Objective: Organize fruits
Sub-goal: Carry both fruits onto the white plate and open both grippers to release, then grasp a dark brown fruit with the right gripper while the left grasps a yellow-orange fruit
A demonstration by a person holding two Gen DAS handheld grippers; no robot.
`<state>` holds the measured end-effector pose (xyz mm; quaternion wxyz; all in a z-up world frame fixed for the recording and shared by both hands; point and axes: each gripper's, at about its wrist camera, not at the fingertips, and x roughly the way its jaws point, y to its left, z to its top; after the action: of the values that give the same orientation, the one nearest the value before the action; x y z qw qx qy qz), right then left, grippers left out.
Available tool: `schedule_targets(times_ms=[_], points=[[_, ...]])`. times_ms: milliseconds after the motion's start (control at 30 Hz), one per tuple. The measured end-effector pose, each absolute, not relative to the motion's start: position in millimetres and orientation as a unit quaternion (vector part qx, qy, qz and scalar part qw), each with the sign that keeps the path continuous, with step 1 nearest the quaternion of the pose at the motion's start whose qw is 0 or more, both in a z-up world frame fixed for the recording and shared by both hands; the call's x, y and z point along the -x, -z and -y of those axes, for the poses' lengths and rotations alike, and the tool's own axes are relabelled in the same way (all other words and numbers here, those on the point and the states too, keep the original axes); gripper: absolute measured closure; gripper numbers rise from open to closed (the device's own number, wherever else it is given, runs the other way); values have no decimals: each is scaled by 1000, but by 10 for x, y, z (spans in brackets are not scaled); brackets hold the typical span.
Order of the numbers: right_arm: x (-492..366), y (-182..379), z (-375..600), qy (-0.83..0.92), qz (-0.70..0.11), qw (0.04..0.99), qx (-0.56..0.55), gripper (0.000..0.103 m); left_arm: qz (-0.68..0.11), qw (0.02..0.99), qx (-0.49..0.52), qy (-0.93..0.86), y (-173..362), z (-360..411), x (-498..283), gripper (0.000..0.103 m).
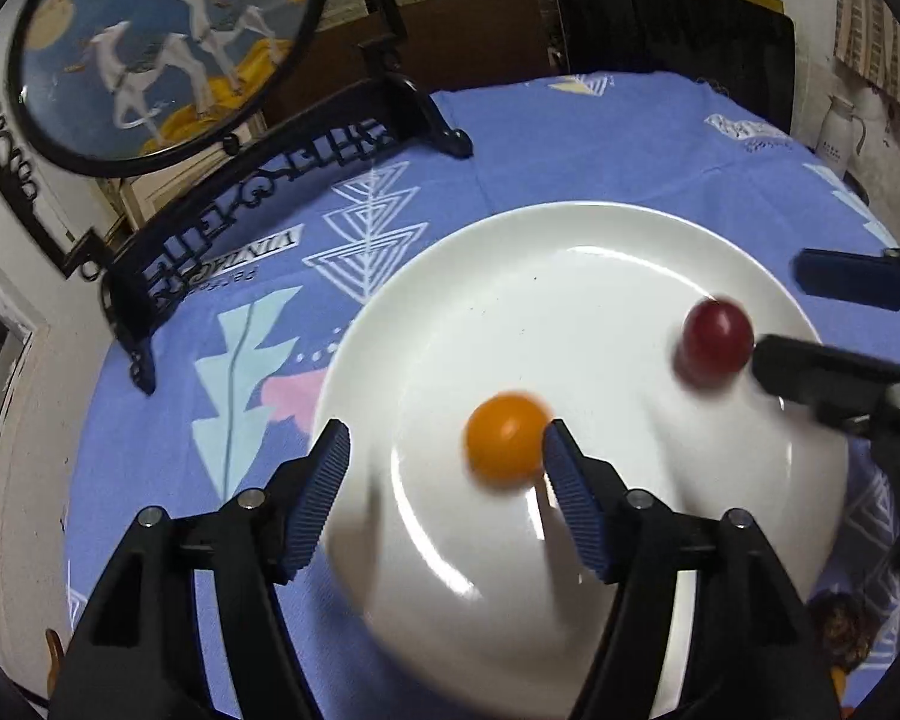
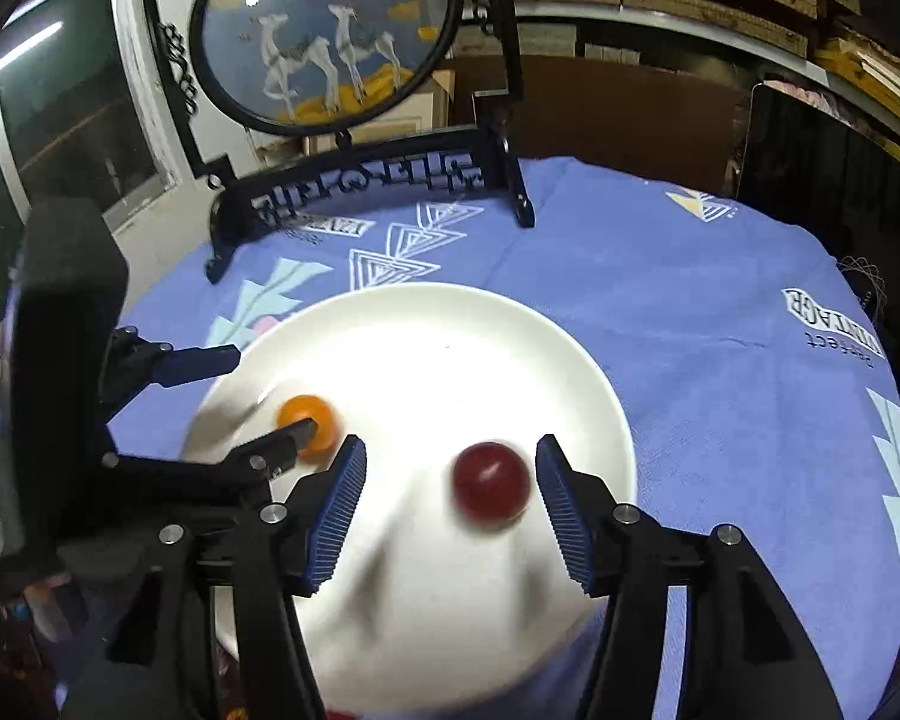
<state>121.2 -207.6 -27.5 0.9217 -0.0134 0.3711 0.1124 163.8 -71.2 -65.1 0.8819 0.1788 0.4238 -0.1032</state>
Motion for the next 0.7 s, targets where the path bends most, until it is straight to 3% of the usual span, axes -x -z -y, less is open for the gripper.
schedule_targets(times_ms=[133,433,700], points=[[-698,147,2160,-129,-357,925,18,37,-404,892,-164,121,530,536,-1201,28],[851,364,2059,-180,-353,913,97,36,-393,884,-171,185,568,269,-50,25],[1366,849,2129,-193,-409,887,92,36,-428,857,-146,248,923,349,496,25]])
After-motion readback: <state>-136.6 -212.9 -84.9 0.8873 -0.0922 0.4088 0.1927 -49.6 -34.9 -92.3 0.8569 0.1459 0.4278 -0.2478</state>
